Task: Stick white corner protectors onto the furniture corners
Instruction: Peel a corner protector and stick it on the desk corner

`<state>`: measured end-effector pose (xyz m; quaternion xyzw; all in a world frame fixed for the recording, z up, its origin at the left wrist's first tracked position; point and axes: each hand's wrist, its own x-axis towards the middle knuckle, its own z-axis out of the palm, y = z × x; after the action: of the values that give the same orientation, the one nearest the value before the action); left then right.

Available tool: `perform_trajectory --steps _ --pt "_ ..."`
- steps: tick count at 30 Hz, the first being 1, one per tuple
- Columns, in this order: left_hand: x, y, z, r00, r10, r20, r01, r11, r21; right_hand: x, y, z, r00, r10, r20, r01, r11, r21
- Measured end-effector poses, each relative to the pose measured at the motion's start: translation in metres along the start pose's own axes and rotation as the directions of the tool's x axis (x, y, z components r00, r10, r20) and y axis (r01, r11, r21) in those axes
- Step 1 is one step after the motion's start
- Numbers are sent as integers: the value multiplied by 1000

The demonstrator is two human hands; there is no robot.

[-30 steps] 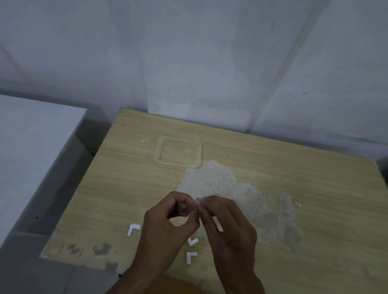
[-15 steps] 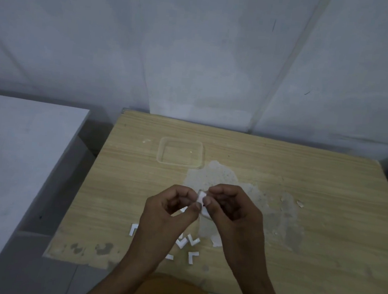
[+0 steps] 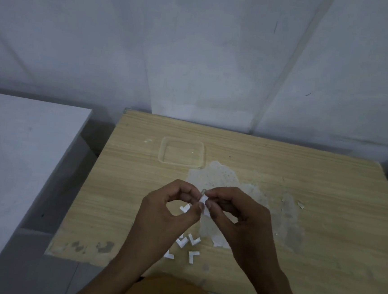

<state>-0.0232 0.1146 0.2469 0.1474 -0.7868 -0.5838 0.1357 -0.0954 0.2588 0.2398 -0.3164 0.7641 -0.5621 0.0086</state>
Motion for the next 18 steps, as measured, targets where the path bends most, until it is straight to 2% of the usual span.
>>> perform_trajectory --steps 5,9,13,18 --pt "0 2 0 1000 30 6 -30 999 17 -3 2 2 999 -46 -9 46 997 -56" --pt "1 1 -4 991 -85 106 95 991 -93 -5 2 -1 997 -68 -31 65 992 -113" --pt "2 0 -11 951 -193 243 253 936 -244 -6 0 -4 996 -82 -17 78 980 -183" --pt "7 -4 -16 895 -276 351 385 875 -295 -5 -1 -6 998 -51 29 56 984 -167"
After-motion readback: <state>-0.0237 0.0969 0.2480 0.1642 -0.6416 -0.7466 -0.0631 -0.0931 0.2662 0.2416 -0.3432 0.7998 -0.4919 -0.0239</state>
